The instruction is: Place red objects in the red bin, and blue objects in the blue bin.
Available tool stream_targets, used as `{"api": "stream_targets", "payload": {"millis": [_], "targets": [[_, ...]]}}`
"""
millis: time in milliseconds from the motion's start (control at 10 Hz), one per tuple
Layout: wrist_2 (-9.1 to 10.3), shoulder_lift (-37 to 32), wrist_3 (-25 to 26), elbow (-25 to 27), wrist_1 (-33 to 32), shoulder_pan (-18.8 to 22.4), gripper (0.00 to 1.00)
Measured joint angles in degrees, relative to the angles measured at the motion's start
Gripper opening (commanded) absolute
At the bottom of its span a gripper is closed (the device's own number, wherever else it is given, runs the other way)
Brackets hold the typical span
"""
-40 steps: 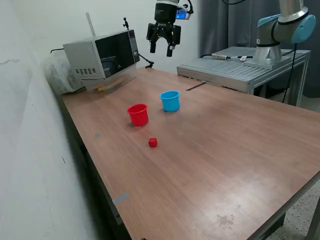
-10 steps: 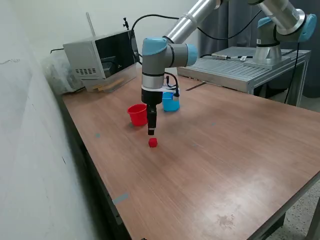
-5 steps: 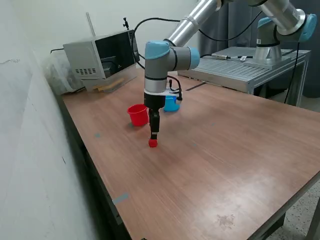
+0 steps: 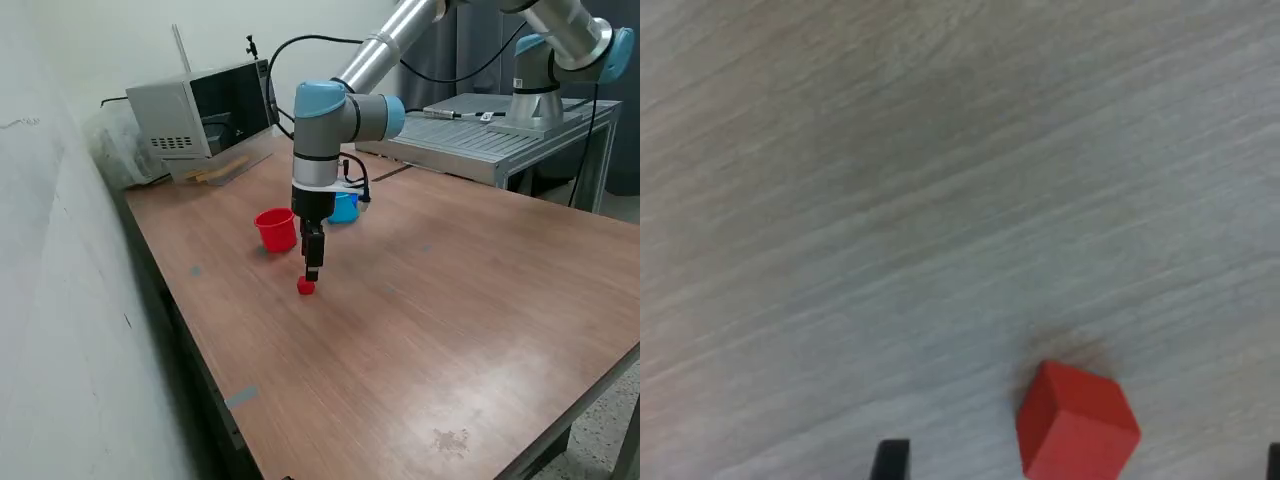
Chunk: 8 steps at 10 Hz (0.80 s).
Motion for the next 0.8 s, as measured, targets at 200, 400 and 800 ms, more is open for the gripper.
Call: {"api": "stream_targets", "payload": {"millis": [200, 400, 800], "targets": [[0.03, 0.01, -0.13, -0.01, -0.17, 0.09, 1.0], [0.03, 0.01, -0.17, -0.13, -0.31, 0.13, 1.0], [0.25, 1.0, -0.23, -0.79, -0.52, 0.17, 1.0]]}}
